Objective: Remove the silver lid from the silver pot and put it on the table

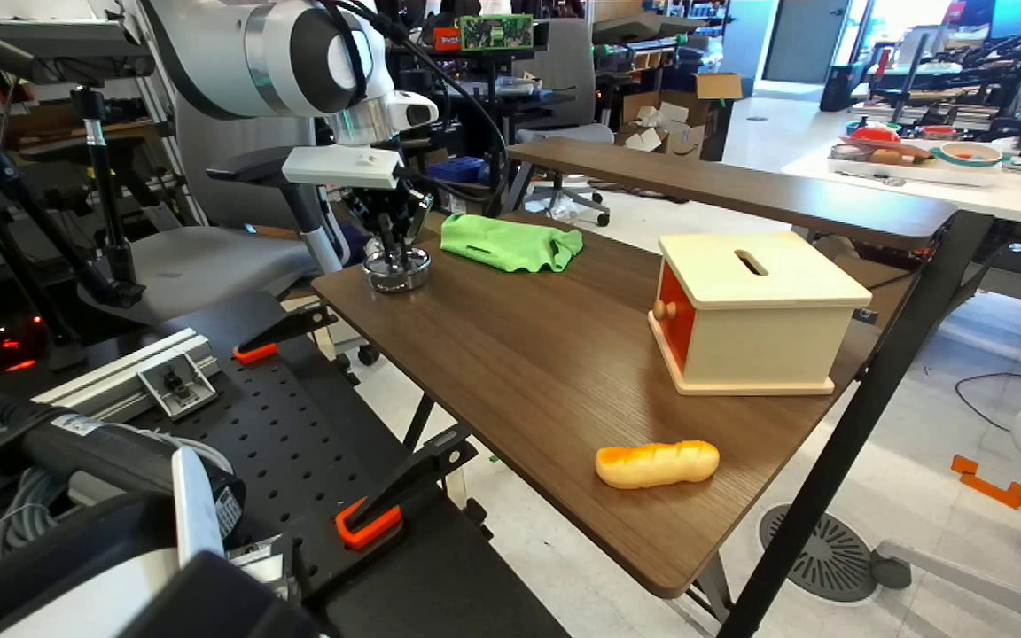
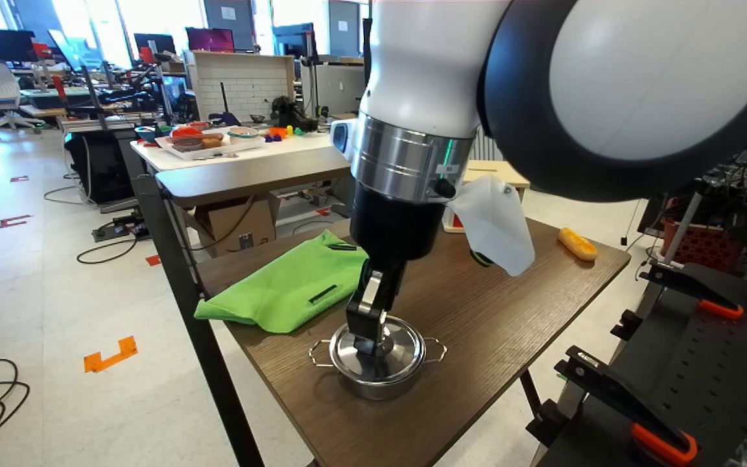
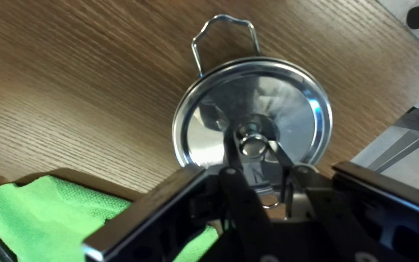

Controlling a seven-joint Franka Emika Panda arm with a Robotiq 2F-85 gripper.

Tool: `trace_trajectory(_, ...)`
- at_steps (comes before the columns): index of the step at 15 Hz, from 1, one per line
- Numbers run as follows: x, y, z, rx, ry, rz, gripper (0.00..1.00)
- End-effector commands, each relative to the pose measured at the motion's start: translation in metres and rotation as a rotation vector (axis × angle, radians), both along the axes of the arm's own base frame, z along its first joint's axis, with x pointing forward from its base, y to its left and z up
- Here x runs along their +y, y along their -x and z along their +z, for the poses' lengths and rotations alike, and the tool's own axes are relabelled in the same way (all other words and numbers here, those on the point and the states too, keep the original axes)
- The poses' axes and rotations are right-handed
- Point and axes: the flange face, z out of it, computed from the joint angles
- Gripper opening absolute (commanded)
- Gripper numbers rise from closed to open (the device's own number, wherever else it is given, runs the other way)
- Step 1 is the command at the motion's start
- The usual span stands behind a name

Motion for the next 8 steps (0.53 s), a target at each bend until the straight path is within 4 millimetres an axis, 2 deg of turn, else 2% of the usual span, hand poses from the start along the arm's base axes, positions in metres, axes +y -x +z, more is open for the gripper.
trace_trajectory(1, 0.005, -0.001, -0.002, 0.023, -0.010, 0.008, 0.01)
trace_trajectory(2, 0.007, -0.001, 0.001, 0.024, -0.014, 0.012, 0.05)
trace_trajectory(5, 0.010, 0.000, 0.007, 0.027, -0.026, 0.018, 0.05)
trace_trajectory(8, 0.005, -0.002, 0.023, 0.019, -0.002, 0.056, 0.05)
